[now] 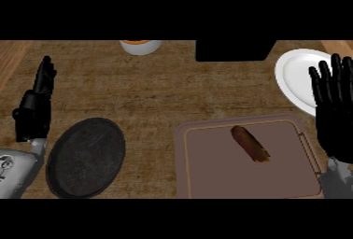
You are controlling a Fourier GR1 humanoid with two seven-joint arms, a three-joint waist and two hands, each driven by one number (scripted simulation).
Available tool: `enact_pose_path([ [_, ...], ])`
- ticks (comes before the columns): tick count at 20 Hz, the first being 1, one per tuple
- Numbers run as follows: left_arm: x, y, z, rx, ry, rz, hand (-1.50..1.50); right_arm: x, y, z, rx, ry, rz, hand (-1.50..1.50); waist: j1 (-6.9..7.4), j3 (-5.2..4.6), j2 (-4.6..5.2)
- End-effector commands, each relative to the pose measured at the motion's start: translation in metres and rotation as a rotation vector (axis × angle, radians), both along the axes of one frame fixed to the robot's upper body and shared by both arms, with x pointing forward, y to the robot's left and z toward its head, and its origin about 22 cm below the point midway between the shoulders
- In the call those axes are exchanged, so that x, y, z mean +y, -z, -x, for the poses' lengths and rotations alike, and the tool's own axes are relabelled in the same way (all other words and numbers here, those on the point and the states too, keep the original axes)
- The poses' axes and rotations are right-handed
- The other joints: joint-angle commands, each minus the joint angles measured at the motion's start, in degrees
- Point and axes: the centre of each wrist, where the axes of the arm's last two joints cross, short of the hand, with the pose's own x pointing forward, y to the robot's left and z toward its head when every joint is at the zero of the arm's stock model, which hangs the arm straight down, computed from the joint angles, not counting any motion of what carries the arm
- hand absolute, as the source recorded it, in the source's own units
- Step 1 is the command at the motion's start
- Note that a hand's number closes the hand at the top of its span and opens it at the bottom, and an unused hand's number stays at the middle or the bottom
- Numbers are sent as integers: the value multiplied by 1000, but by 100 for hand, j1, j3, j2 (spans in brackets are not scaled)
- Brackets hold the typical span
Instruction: Pick the sweet potato from the tray and place it in the plate
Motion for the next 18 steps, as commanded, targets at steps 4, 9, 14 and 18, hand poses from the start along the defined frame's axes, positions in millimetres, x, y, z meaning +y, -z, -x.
enact_pose_path([
  [4,-35,64,31,357,97,198,0,12,-65,-21,-127,-270,498,150,336,-162,39],
  [9,-62,92,52,559,176,403,0,-18,-108,-33,-249,-26,1000,150,322,-150,55],
  [14,-63,97,71,593,163,448,0,-17,-55,-62,-277,-191,873,-150,154,-105,1],
  [18,-45,107,82,599,157,445,0,-25,-81,-55,-292,-239,975,-150,65,-110,-25],
])
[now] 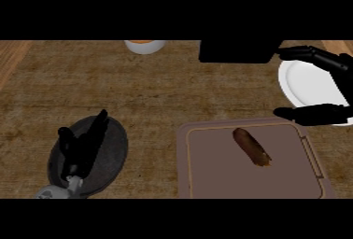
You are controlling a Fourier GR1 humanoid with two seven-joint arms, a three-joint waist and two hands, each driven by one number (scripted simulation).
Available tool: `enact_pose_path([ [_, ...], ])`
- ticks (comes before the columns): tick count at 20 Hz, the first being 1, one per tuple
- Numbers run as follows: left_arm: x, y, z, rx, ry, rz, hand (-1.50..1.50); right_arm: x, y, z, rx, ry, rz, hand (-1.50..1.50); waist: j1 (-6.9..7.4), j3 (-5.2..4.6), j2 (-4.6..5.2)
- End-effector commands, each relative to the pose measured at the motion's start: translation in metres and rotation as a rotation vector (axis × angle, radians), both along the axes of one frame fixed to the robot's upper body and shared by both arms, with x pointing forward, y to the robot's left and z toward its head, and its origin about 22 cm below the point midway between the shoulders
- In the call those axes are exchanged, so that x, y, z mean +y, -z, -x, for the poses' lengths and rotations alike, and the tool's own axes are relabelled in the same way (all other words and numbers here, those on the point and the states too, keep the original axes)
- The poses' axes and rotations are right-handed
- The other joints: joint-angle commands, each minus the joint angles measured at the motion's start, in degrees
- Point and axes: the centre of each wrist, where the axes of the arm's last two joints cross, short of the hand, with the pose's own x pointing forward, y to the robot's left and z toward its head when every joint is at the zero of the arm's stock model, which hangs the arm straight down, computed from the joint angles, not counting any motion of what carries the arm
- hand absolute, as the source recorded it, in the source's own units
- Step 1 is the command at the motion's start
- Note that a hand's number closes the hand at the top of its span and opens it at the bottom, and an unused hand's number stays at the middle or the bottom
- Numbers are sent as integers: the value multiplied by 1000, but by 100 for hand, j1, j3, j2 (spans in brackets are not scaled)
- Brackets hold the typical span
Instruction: Pick the sweet potato from the tray and place it in the plate
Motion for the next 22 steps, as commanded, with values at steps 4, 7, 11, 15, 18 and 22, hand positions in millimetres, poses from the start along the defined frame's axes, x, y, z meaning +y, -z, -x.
enact_pose_path([
  [4,6,8,1,51,-7,24,0,-10,-29,2,42,1,325,-150,-108,-15,-5],
  [7,-1,8,9,54,-7,9,0,11,-28,16,102,-6,574,-150,-109,-22,-36],
  [11,-16,11,15,59,-6,24,0,35,-33,33,125,-16,746,-150,-137,-17,-39],
  [15,-9,9,11,46,-17,23,0,54,-15,50,133,50,835,-150,-140,-11,-23],
  [18,-3,3,10,55,-6,15,0,95,13,66,125,75,871,-150,-102,-11,-19],
  [22,12,3,18,41,4,11,0,109,4,75,136,100,895,-150,-84,-11,-17],
])
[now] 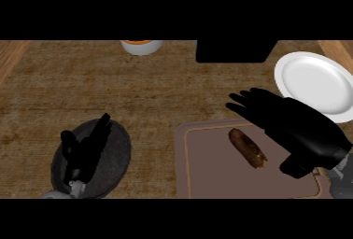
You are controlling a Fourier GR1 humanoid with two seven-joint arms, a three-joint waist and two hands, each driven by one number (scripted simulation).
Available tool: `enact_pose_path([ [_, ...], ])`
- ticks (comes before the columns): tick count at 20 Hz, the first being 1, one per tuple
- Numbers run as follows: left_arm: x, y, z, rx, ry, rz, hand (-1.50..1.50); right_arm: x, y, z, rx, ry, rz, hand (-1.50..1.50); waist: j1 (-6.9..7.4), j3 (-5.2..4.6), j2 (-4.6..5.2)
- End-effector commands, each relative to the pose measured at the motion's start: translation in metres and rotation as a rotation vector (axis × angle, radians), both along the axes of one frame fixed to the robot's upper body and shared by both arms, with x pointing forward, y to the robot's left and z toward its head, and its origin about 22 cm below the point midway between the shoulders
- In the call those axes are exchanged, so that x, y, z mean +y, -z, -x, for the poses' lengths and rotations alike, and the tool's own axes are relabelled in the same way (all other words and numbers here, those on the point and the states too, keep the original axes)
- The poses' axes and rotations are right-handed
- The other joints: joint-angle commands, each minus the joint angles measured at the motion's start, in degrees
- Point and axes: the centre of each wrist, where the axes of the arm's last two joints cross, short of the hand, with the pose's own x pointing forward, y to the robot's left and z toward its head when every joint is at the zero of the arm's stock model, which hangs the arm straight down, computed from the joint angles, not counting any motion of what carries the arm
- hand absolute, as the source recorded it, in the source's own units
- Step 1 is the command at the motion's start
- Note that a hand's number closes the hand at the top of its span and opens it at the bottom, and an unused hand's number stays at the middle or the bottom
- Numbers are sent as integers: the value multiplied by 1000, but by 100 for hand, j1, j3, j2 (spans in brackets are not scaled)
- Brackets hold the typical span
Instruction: Pick the sweet potato from the tray and place it in the plate
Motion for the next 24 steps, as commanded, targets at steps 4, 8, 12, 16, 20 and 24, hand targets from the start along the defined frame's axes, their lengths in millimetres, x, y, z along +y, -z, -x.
enact_pose_path([
  [4,-12,15,-3,18,5,13,0,31,39,18,-46,62,87,-150,-5,-9,23],
  [8,-18,16,3,22,-10,13,0,22,54,4,41,80,139,-150,8,-8,26],
  [12,-7,9,23,21,-6,10,0,18,73,9,80,89,131,-150,23,-6,18],
  [16,11,-6,8,27,-1,13,0,28,90,16,87,92,126,-150,18,-6,20],
  [20,8,5,9,41,-12,3,0,14,95,17,2,91,182,-150,1,-6,18],
  [24,-9,16,-1,22,-6,-3,0,9,95,7,-42,127,226,-150,-16,-8,22],
])
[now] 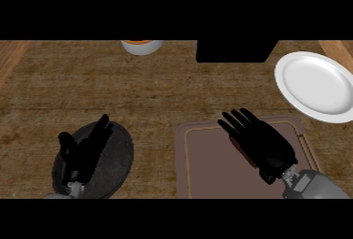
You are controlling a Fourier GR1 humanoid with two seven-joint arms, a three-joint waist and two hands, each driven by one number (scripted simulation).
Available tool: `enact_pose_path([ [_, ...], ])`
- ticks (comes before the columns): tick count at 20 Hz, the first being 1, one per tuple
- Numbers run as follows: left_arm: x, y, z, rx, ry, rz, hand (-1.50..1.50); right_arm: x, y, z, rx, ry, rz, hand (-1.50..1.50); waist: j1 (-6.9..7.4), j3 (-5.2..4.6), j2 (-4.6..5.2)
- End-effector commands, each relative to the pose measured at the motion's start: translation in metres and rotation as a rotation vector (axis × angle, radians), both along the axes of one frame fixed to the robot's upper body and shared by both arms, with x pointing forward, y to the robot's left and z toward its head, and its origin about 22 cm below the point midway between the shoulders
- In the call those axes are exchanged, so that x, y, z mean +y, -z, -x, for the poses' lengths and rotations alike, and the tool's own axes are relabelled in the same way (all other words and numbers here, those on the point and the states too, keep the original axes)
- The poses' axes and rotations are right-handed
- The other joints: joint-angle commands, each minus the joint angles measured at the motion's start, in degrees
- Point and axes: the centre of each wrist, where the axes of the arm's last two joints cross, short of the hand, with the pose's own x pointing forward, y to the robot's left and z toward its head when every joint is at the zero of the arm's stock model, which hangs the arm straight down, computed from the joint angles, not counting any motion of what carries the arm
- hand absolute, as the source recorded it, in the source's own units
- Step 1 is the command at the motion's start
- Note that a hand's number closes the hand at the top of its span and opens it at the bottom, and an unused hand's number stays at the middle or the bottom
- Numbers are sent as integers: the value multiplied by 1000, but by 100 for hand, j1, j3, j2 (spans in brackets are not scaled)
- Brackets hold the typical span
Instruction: Pick the sweet potato from the tray and place it in the plate
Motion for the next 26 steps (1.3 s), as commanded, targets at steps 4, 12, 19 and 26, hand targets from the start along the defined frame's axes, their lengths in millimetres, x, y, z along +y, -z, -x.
enact_pose_path([
  [4,-7,9,7,18,-17,-6,0,-14,11,-11,-29,34,50,-150,0,-17,14],
  [12,-4,9,-8,31,-2,16,0,8,46,-12,6,19,73,-150,-5,-17,18],
  [19,5,5,8,36,9,17,0,4,51,-17,-14,-82,204,150,7,-17,14],
  [26,10,-3,3,43,-31,17,0,-7,38,-21,-81,-91,191,150,-5,-17,12],
])
